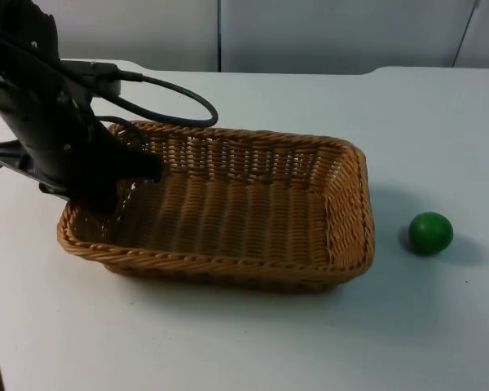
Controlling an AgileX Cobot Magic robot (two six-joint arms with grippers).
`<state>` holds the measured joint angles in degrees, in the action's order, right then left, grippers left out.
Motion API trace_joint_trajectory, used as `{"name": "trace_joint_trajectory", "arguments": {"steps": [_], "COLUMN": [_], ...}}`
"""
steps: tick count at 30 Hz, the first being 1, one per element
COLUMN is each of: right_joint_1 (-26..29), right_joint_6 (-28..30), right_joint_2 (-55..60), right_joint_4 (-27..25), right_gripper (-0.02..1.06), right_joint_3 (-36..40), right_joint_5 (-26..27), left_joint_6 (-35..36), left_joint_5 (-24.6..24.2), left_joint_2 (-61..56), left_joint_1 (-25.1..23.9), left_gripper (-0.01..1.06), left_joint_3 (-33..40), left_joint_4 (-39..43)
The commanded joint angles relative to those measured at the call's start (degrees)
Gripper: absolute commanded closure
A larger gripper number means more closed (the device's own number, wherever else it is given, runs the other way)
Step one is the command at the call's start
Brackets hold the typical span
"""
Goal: Pick up the basket with the left hand and place the ball into the basket with the right hand.
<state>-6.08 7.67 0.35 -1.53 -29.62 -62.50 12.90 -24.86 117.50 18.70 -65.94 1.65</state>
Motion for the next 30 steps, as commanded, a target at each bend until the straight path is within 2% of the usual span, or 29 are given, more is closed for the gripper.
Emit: {"name": "trace_joint_trajectory", "arguments": {"steps": [1,9,17,23,26,30], "right_joint_1": [0.3,0.3,0.3,0.3,0.3,0.3], "right_joint_6": [0.3,0.3,0.3,0.3,0.3,0.3], "right_joint_2": [-0.4,-0.4,-0.4,-0.4,-0.4,-0.4], "right_joint_4": [0.0,0.0,0.0,0.0,0.0,0.0], "right_gripper": [1.05,1.05,1.05,1.05,1.05,1.05], "right_joint_3": [0.4,0.4,0.4,0.4,0.4,0.4], "right_joint_5": [0.6,0.6,0.6,0.6,0.6,0.6], "left_joint_6": [1.2,1.1,1.1,0.9,-5.1,-14.3], "left_joint_5": [-1.3,-4.4,-8.0,-11.3,-13.2,-9.7], "left_joint_2": [-1.9,-9.8,-18.1,-21.6,-22.6,-24.3], "left_joint_1": [0.3,0.3,0.0,-4.1,-6.5,-8.5], "left_gripper": [1.05,1.05,1.05,1.05,1.05,1.05], "left_joint_3": [-0.1,-0.1,0.0,0.0,0.3,3.7], "left_joint_4": [-0.3,-6.0,-6.8,-10.1,-16.6,-28.9]}}
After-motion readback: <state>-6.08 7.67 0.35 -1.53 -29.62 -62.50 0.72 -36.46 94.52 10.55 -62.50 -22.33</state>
